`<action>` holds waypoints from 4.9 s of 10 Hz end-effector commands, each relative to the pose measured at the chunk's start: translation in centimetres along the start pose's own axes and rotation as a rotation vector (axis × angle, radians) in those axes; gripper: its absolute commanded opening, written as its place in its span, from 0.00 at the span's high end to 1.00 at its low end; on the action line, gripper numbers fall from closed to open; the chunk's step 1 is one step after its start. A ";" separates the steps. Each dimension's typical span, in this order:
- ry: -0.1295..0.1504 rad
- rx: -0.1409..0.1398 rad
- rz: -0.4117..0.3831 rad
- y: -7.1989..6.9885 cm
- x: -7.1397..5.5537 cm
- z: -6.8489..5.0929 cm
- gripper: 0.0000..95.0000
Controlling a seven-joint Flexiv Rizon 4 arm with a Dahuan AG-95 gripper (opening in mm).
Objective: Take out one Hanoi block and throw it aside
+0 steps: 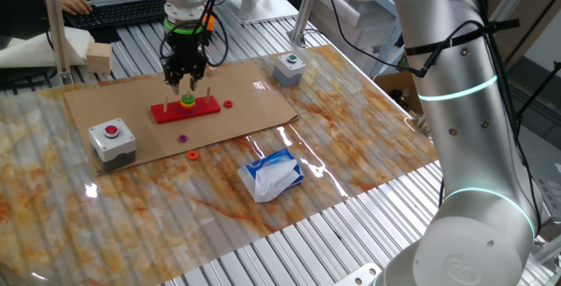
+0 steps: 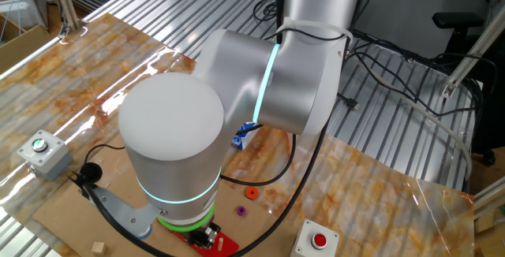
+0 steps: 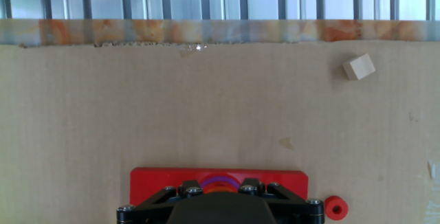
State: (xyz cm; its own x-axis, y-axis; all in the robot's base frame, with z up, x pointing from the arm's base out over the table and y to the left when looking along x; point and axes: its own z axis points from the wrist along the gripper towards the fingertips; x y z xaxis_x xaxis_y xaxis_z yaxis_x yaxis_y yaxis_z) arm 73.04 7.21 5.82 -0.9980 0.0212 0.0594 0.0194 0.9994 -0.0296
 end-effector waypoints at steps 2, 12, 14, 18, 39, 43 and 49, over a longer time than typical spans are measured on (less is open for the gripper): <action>-0.002 -0.003 -0.001 0.0 0.1 -0.1 0.60; -0.002 -0.003 0.016 0.6 2.3 0.3 0.60; 0.000 -0.002 0.009 0.4 2.3 0.4 0.60; 0.002 -0.007 -0.003 -0.3 2.3 1.0 0.60; 0.003 -0.011 -0.007 -0.4 2.6 0.8 1.00; 0.003 -0.006 0.009 -0.3 2.6 0.8 0.60; 0.004 -0.012 0.014 -0.3 2.6 0.8 0.60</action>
State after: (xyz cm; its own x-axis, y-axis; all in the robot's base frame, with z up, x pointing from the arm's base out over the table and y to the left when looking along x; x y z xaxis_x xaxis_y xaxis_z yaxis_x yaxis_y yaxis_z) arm 70.38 6.88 5.16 -0.9975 0.0343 0.0621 0.0333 0.9993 -0.0178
